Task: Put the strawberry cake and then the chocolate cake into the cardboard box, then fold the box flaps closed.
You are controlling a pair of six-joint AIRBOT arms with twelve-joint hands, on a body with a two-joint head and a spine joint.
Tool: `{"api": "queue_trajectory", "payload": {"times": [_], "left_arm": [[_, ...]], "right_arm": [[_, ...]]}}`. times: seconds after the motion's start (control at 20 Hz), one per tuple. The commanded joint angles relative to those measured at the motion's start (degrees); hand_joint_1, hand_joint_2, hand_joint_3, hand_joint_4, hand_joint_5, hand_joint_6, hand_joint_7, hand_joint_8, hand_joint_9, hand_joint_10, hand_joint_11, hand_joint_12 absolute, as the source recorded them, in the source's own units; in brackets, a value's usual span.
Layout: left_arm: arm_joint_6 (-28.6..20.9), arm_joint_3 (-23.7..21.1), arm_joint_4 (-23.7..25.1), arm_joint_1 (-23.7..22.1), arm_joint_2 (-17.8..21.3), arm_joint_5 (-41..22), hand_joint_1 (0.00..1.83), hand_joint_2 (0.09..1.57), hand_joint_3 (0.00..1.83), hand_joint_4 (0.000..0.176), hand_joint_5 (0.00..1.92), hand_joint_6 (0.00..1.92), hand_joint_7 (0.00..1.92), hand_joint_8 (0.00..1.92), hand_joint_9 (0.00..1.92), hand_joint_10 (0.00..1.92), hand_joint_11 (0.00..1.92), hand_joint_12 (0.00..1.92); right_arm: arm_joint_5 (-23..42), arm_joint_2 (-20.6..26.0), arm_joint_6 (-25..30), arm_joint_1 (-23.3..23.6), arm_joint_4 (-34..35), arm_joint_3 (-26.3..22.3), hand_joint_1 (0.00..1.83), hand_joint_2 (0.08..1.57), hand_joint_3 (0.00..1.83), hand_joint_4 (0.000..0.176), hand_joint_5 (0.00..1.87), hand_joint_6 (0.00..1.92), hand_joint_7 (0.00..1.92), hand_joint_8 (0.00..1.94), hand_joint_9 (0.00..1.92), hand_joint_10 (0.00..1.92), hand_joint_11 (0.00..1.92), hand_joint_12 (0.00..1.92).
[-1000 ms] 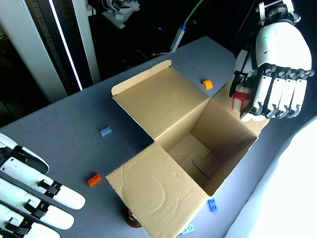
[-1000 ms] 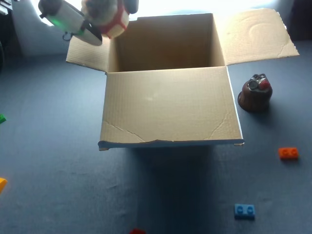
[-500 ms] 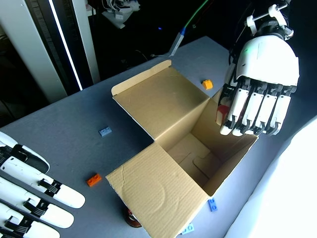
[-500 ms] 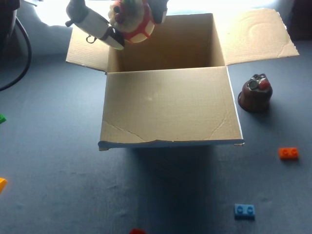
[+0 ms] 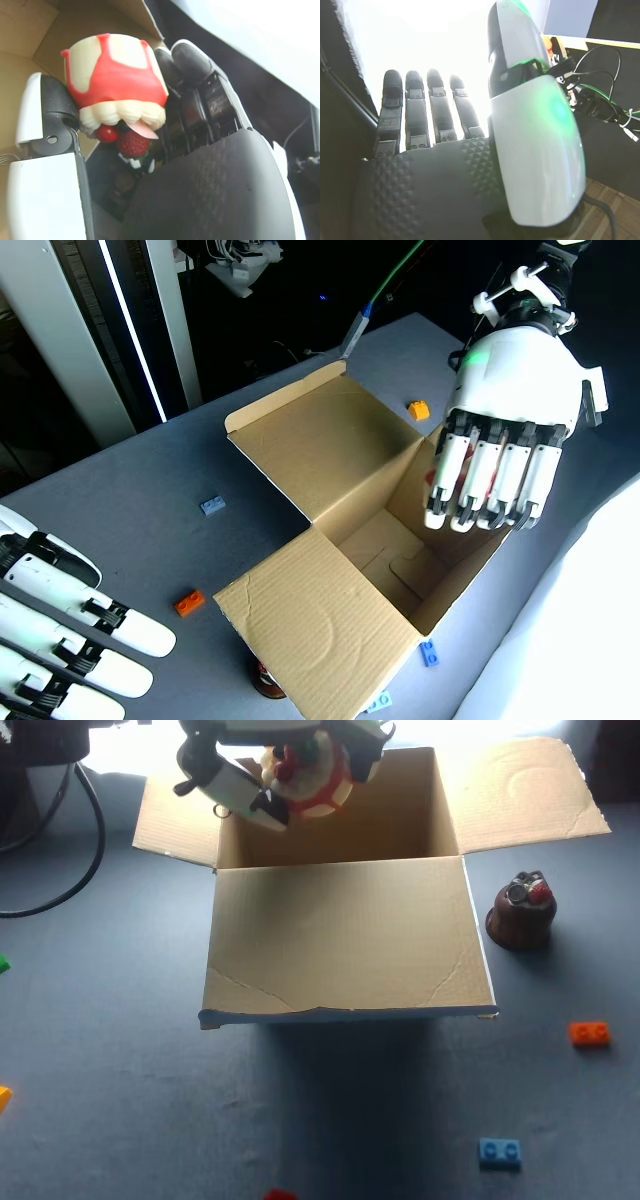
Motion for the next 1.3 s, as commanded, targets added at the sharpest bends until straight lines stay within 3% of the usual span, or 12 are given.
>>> {"api": "queue_trajectory", "payload": {"times": [0.0, 0.05, 0.15, 0.2, 0.25, 0.3, 0.35, 0.5, 0.6, 0.8, 1.0, 1.25], "left_arm": [[1.12, 0.34, -4.25, -0.05, 0.26, -0.15, 1.29, 1.18, 0.01, 0.0, 0.46, 1.0, 0.71, 1.31, 0.48, 1.33, 0.33, 1.69], [1.54, 0.26, -4.42, 0.25, 0.22, -0.24, 1.13, 1.13, 0.0, 0.0, 0.45, 0.91, 0.48, 1.15, 0.44, 1.34, 0.33, 1.68], [2.37, -0.1, -4.47, 0.9, 0.16, -0.51, 1.02, 1.09, 0.0, 0.0, 0.52, 0.52, 0.49, 0.81, 0.41, 1.24, 0.27, 1.65], [2.56, -0.36, -4.47, 1.35, 0.1, -0.53, 1.02, 1.09, 0.0, 0.0, 0.52, 0.52, 0.49, 0.81, 0.41, 1.24, 0.27, 1.65], [2.72, -0.55, -4.47, 1.67, 0.0, -0.66, 0.99, 1.07, 0.0, 0.0, 0.59, 0.27, 0.55, 0.63, 0.44, 1.15, 0.3, 1.6], [3.1, -0.82, -4.47, 1.91, -0.06, -0.67, 0.99, 1.06, 0.0, 0.0, 0.61, 0.19, 0.59, 0.52, 0.47, 1.09, 0.3, 1.57], [3.29, -1.09, -4.47, 2.11, -0.09, -0.67, 0.99, 1.06, 0.0, 0.0, 0.61, 0.13, 0.62, 0.38, 0.49, 1.0, 0.29, 1.53], [3.43, -1.35, -4.48, 2.48, -0.15, -0.69, 0.85, 1.03, 0.0, 0.0, 0.46, 0.01, 0.61, 0.03, 0.6, 0.43, 0.25, 1.26], [3.44, -1.16, -4.48, 2.5, -0.18, -0.69, 0.75, 0.99, 0.0, 0.022, 0.35, 0.0, 0.53, 0.0, 0.63, 0.17, 0.25, 1.13], [3.55, -1.23, -4.5, 2.49, -0.19, -0.83, 0.72, 0.96, 0.0, 0.048, 0.27, 0.0, 0.43, 0.0, 0.59, 0.05, 0.22, 1.06], [3.55, -0.13, -4.49, 1.99, -0.19, -1.09, 0.71, 0.95, 0.0, 0.051, 0.26, 0.0, 0.41, 0.0, 0.56, 0.03, 0.2, 1.06], [3.53, 3.47, -4.45, -0.6, -0.28, -1.22, 0.69, 0.97, 0.0, 0.05, 0.28, 0.01, 0.43, 0.0, 0.6, 0.02, 0.19, 1.15]], "right_arm": [[7.49, 0.51, -0.06, 0.7, 0.21, 0.12, 0.99, 1.07, 0.0, 0.0, 0.08, 0.0, 0.13, 0.01, 0.12, 0.0, 0.0, 0.32], [7.52, 0.5, -0.06, 0.7, 0.18, 0.12, 0.99, 1.08, 0.01, 0.0, 0.06, 0.0, 0.13, 0.0, 0.1, 0.0, 0.0, 0.24], [7.58, 0.5, -0.06, 0.69, 0.18, 0.12, 1.02, 1.07, 0.0, 0.0, 0.07, 0.01, 0.13, 0.0, 0.12, 0.01, 0.0, 0.31], [7.58, 0.5, -0.07, 0.69, 0.18, 0.12, 1.02, 1.07, 0.0, 0.0, 0.07, 0.01, 0.13, 0.0, 0.12, 0.01, 0.0, 0.31], [7.58, 0.5, -0.07, 0.69, 0.11, 0.12, 1.07, 1.05, 0.0, 0.0, 0.1, 0.01, 0.16, 0.0, 0.15, 0.02, 0.0, 0.49], [7.58, 0.49, -0.08, 0.69, 0.0, 0.12, 1.07, 1.05, 0.0, 0.0, 0.1, 0.01, 0.15, 0.0, 0.15, 0.02, 0.0, 0.51], [7.6, 0.47, -0.08, 0.7, -0.08, 0.12, 1.05, 1.05, 0.0, 0.0, 0.09, 0.0, 0.16, 0.0, 0.15, 0.02, 0.0, 0.51], [7.66, 0.43, -0.08, 0.71, -0.14, 0.12, 1.05, 1.05, 0.0, 0.0, 0.09, 0.0, 0.15, 0.0, 0.14, 0.01, 0.0, 0.52], [7.71, 0.41, -0.08, 0.71, -0.16, 0.12, 1.03, 1.06, 0.0, 0.0, 0.06, 0.0, 0.12, 0.0, 0.11, 0.0, 0.0, 0.45], [7.76, 0.4, -0.08, 0.72, -0.17, 0.12, 1.04, 1.06, 0.0, 0.0, 0.06, 0.0, 0.1, 0.0, 0.11, 0.0, 0.0, 0.48], [7.71, 0.39, -0.82, 0.71, 0.93, 0.15, 1.02, 1.05, 0.0, 0.0, 0.07, 0.0, 0.13, 0.01, 0.14, 0.01, 0.0, 0.53], [0.2, -0.12, -0.85, 1.76, 6.45, 0.59, 1.05, 1.06, 0.0, 0.0, 0.08, 0.01, 0.13, 0.0, 0.12, 0.0, 0.0, 0.41]]}}
